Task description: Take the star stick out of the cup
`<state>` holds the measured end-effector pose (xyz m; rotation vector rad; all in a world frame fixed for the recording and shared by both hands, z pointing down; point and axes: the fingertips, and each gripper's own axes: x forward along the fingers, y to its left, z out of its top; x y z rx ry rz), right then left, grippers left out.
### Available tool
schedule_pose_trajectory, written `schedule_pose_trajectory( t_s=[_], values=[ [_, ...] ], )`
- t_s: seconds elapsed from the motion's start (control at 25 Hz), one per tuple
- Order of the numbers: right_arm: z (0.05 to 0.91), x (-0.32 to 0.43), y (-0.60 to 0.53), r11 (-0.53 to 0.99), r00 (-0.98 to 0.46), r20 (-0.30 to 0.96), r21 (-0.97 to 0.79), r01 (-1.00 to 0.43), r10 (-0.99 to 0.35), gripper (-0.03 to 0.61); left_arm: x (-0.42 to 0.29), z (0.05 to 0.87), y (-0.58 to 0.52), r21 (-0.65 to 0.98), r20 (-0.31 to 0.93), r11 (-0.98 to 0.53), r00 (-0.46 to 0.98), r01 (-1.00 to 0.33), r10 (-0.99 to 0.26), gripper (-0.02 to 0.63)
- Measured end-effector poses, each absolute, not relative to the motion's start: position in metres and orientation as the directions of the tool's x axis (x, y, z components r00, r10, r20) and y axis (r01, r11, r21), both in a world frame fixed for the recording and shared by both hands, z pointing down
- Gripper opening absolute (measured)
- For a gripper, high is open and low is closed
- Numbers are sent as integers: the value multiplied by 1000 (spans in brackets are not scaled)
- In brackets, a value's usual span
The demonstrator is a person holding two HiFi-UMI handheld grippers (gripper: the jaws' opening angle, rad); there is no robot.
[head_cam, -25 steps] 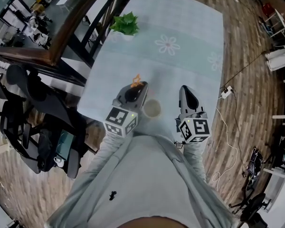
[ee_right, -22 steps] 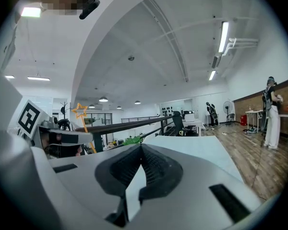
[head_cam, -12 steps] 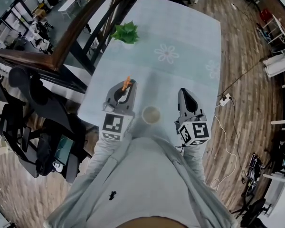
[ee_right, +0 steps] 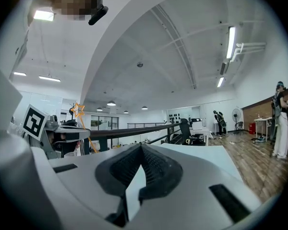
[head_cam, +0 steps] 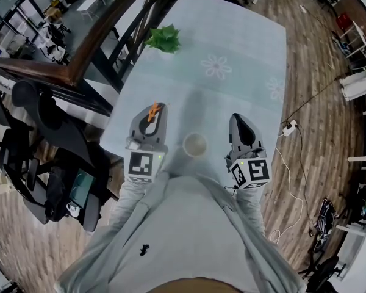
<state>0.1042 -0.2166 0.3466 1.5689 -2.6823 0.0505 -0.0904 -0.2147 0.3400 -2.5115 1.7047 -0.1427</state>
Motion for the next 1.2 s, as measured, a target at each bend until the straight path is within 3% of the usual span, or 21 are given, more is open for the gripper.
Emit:
schedule_pose_trajectory(
  t_s=[1.2],
  values=[
    [357,109,-202,475,-474,56,-7,-880,-879,15,-86,348,-202,-109,45,-373,371,-921,-928,26]
  ],
)
